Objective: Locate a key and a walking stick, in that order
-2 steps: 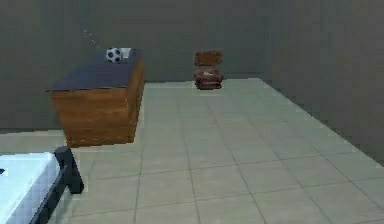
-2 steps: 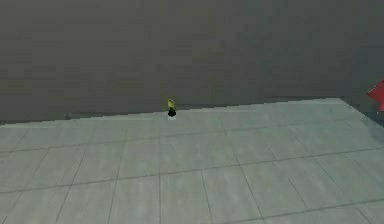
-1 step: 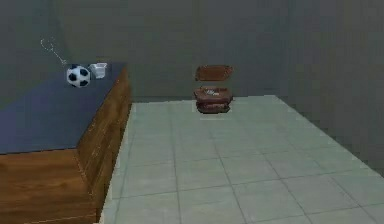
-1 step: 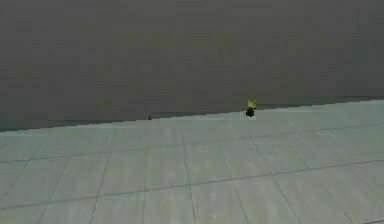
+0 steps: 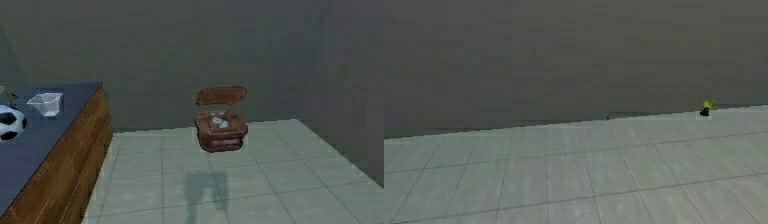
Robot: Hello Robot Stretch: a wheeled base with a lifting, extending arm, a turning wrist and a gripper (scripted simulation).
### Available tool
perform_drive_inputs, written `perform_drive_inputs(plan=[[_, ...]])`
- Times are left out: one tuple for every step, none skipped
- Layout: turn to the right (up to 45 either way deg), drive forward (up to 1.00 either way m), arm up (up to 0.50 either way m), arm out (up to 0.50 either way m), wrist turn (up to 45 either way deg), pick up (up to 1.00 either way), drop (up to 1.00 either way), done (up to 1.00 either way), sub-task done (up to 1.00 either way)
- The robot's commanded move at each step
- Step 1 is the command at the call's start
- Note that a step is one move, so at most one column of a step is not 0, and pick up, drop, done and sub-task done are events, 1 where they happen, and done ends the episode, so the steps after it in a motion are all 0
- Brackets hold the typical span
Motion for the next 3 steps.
perform_drive_inputs(plan=[[-6.0,0.0,0.0,0.0,0.0,0.0,0.0,0.0,0.0],[0.0,1.0,0.0,0.0,0.0,0.0,0.0,0.0,0.0],[-15.0,0.0,0.0,0.0,0.0,0.0,0.0,0.0,0.0]])
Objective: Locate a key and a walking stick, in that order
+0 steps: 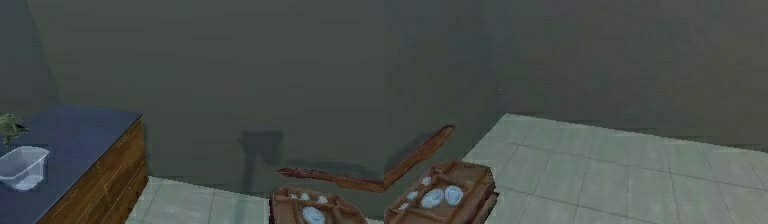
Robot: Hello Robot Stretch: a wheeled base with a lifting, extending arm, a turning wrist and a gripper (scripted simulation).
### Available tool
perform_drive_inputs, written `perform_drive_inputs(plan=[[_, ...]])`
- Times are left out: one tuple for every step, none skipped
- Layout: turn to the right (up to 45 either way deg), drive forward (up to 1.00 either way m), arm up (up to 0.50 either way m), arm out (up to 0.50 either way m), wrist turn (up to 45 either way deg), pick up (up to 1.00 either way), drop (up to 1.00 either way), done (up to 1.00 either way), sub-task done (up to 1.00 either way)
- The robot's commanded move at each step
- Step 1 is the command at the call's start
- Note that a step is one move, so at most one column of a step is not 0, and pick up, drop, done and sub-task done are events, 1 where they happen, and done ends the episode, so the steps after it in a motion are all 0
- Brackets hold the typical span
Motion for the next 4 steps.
perform_drive_inputs(plan=[[0.0,0.15,0.0,0.0,0.0,0.0,0.0,0.0,0.0],[-45.0,0.0,0.0,0.0,0.0,0.0,0.0,0.0,0.0],[0.0,0.0,0.0,0.0,0.0,0.0,0.0,0.0,1.0],[-45.0,0.0,0.0,0.0,0.0,0.0,0.0,0.0,0.0]])
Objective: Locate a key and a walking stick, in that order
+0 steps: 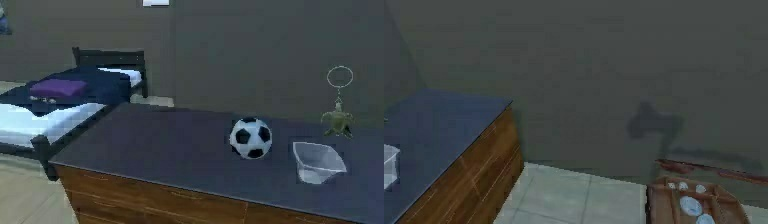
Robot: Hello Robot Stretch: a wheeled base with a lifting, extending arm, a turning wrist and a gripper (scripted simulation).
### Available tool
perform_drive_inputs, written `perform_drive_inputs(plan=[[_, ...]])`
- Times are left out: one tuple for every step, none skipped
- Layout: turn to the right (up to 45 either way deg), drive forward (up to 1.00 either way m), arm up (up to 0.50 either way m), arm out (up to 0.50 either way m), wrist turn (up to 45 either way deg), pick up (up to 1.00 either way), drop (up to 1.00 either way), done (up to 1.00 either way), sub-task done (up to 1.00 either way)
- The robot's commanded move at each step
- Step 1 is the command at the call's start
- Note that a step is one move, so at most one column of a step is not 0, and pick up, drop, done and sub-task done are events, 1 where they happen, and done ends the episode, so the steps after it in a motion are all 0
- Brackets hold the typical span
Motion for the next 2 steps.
perform_drive_inputs(plan=[[-45.0,0.0,0.0,0.0,0.0,0.0,0.0,0.0,0.0],[-30.0,0.0,0.0,0.0,0.0,0.0,0.0,0.0,0.0]])
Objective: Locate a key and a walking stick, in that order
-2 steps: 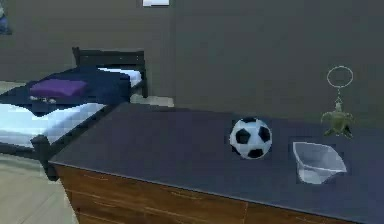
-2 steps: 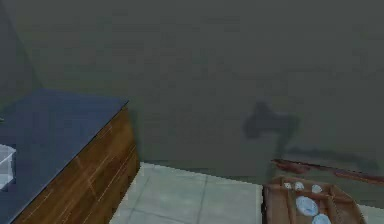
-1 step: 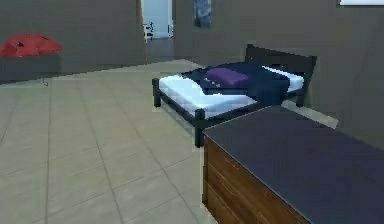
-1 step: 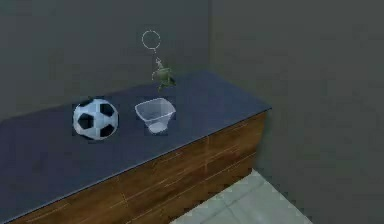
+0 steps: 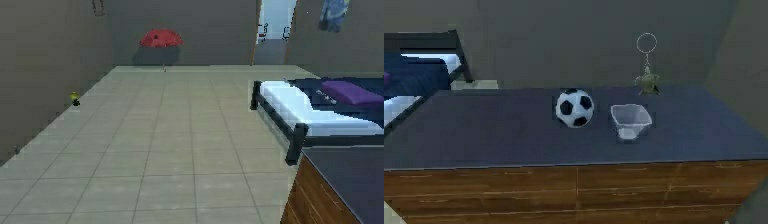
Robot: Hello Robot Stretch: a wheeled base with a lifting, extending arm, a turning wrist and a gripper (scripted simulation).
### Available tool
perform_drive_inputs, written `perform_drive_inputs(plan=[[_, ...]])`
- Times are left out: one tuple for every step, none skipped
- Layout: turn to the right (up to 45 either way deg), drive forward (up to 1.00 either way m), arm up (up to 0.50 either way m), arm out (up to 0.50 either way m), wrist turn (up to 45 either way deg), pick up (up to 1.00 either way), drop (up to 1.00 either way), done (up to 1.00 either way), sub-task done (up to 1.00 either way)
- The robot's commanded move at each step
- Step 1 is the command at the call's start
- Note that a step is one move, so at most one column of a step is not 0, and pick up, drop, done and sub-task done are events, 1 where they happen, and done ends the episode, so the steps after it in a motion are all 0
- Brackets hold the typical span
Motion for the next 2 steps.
perform_drive_inputs(plan=[[0.0,1.0,0.0,0.0,0.0,0.0,0.0,0.0,0.0],[-15.0,0.0,0.0,0.0,0.0,0.0,0.0,0.0,0.0]])
